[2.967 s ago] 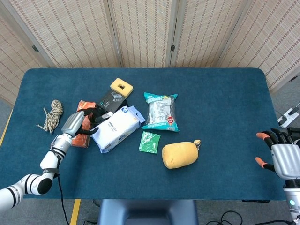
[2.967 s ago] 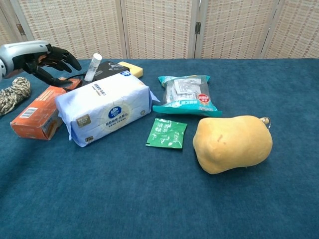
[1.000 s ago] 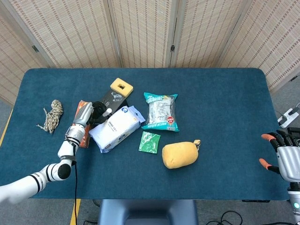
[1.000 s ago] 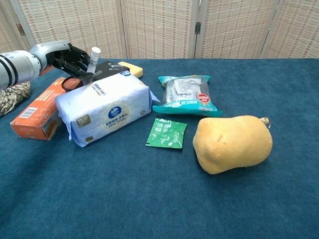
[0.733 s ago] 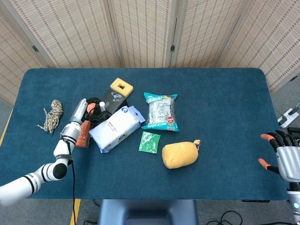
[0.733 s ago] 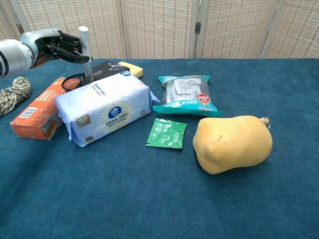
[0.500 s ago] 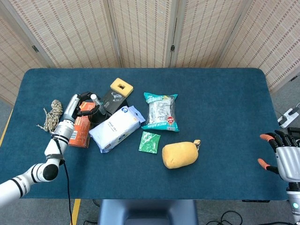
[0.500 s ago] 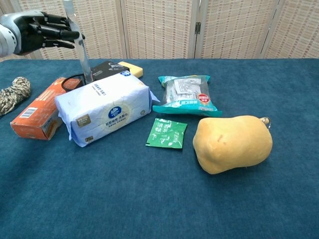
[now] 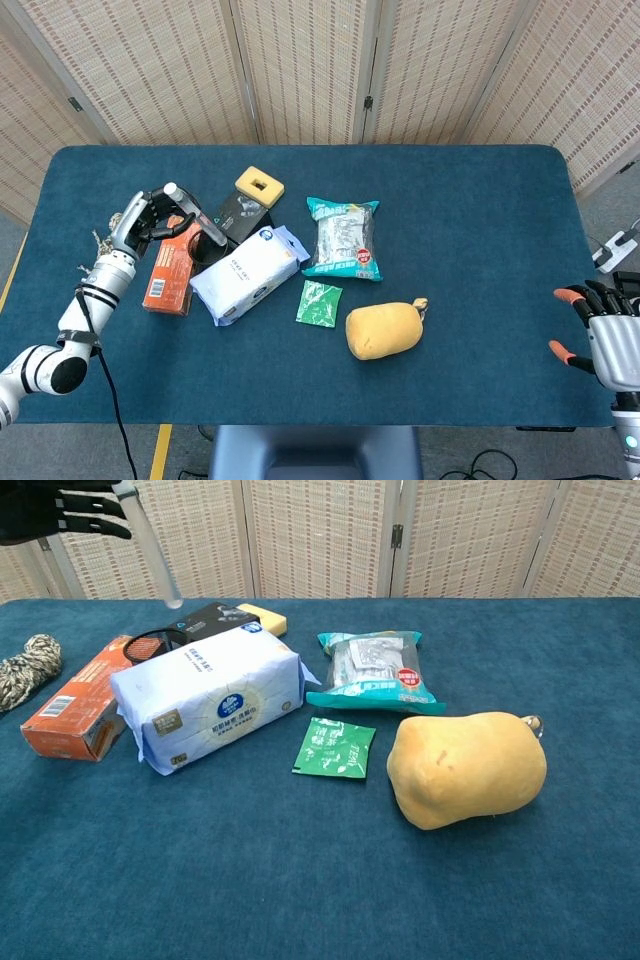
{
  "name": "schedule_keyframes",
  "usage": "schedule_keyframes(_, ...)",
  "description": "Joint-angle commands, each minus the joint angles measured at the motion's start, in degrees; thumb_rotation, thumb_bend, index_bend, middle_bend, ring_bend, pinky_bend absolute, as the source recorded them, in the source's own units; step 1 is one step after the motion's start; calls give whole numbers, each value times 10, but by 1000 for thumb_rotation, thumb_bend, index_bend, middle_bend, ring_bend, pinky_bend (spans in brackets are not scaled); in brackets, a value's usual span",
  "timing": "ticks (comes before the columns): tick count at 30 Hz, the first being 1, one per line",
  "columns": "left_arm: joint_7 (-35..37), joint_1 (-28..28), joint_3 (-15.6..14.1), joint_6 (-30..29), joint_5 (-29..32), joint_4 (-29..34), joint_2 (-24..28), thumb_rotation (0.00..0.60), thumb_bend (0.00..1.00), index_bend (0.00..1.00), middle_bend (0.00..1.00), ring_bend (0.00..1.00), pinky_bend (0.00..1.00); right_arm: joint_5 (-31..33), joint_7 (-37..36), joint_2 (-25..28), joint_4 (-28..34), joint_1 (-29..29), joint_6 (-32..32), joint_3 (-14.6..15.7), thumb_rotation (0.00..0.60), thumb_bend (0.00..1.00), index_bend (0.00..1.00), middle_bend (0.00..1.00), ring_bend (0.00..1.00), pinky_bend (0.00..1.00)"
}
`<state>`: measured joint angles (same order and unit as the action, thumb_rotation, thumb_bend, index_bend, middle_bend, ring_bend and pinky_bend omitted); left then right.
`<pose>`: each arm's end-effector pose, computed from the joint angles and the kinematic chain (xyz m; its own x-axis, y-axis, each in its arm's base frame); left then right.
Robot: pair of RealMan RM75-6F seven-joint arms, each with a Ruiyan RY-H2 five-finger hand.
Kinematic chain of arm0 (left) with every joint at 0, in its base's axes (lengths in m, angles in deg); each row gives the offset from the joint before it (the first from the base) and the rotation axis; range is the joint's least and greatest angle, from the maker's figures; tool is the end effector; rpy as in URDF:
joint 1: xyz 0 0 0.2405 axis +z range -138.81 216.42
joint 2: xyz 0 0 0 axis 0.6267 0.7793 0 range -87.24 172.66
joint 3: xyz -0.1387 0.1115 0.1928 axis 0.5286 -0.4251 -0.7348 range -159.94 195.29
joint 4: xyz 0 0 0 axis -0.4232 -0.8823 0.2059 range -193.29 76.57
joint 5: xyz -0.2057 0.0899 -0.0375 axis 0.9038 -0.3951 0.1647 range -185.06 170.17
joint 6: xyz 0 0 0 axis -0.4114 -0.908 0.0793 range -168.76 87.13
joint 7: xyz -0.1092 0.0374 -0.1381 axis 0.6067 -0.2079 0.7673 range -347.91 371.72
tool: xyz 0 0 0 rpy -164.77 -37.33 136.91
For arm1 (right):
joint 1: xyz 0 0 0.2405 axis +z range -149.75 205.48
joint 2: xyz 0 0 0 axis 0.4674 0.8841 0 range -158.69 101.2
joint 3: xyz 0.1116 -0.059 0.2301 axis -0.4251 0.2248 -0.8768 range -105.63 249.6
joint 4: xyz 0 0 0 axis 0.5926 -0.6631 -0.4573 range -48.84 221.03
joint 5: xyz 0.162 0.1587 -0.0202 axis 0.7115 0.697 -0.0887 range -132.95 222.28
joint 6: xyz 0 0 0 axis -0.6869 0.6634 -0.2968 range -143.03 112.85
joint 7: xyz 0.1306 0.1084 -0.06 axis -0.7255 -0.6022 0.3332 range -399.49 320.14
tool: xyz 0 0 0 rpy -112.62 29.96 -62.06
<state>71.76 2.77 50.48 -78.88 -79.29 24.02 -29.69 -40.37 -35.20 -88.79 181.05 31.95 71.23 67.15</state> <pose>-0.1594 0.4677 0.1099 -0.6726 0.3101 0.6719 0.7049 -0.0081 0.7093 -0.3196 -0.2219 0.1752 0.4848 0.0485 0.8733 -0.8746 0.0181 0.4846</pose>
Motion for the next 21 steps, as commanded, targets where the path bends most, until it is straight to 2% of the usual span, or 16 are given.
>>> schedule_keyframes(1, -225, -13, -42, -48, 2, -23, 9, 600, 529, 638, 569, 501, 485, -1, -2, 0, 0, -1, 1, 1, 600, 55, 277, 260, 134, 186)
schedule_keyframes(4, -293, -16, -54, -65, 29, -8, 9, 600, 529, 638, 569, 493, 480, -1, -4, -1, -2, -2, 2, 1, 600, 54, 277, 260, 134, 186)
schedule_keyframes(7, -299, -16, -49, -80, 60, 15, 4, 600, 529, 638, 567, 484, 446, 0, -5, -2, -3, -3, 2, 2, 600, 54, 277, 260, 134, 186)
schedule_keyframes(11, -185, -8, -23, -54, 86, 51, 11, 600, 529, 638, 566, 477, 395, 0, -7, -2, -4, -4, 3, 1, 600, 55, 277, 260, 134, 186)
schedule_keyframes(15, -82, -5, 1, -30, 94, 52, 12, 600, 528, 638, 562, 468, 387, 1, -8, -2, -6, -5, 3, 1, 600, 55, 277, 260, 134, 186)
schedule_keyframes(19, -45, -3, 9, -23, 97, 52, 11, 600, 528, 638, 558, 458, 383, 2, -9, -3, -6, -5, 3, 1, 600, 55, 277, 260, 134, 186)
schedule_keyframes(21, 6, -3, 23, -3, 107, 57, 10, 600, 528, 638, 555, 452, 383, 2, -9, -4, -7, -5, 2, 1, 600, 54, 277, 260, 134, 186)
